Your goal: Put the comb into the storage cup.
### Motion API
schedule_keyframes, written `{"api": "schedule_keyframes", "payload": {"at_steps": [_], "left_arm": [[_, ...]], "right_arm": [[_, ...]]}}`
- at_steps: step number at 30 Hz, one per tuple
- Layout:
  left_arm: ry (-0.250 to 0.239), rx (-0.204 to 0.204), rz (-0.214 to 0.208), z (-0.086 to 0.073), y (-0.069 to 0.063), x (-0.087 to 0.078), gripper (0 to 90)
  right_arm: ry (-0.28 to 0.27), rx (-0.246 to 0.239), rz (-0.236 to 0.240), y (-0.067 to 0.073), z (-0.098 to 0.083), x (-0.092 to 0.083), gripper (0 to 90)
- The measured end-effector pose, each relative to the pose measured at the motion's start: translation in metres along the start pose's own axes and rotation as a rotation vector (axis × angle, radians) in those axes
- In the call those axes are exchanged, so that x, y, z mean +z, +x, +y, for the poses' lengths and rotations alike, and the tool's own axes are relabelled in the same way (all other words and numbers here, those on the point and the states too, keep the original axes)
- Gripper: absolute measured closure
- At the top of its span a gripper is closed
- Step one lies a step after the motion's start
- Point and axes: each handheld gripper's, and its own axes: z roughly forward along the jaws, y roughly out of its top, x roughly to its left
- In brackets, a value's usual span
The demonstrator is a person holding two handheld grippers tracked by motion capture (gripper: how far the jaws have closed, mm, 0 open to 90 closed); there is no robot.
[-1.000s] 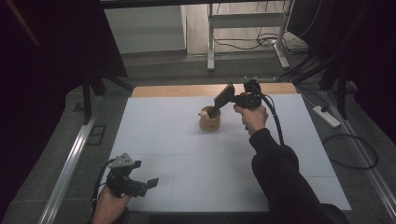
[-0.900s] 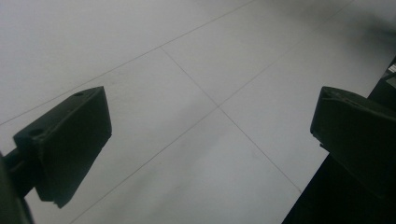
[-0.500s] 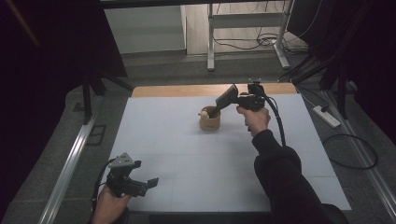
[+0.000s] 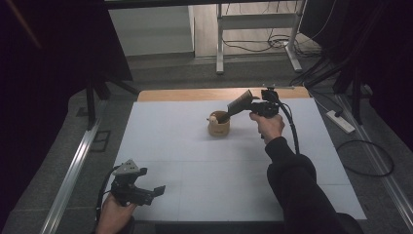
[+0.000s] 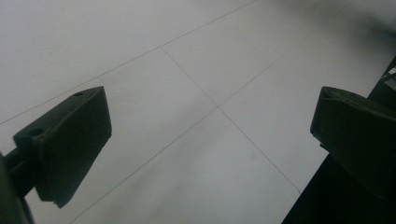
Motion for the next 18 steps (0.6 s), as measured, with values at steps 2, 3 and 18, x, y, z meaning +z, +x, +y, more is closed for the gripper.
{"api": "schedule_keyframes", "payload": {"at_steps": [2, 3, 18], "left_arm": [[0.000, 0.001, 0.001, 0.000, 0.000, 0.000, 0.0], [0.000, 0.001, 0.001, 0.000, 0.000, 0.000, 0.0], [0.000, 0.000, 0.000, 0.000, 0.000, 0.000, 0.0]], "right_arm": [[-0.001, -0.009, -0.006, 0.001, 0.000, 0.000, 78.1], [-0.001, -0.016, -0.009, 0.001, 0.000, 0.000, 77.8], [0.008, -0.133, -0.096, 0.011, -0.001, 0.001, 63.6]]}}
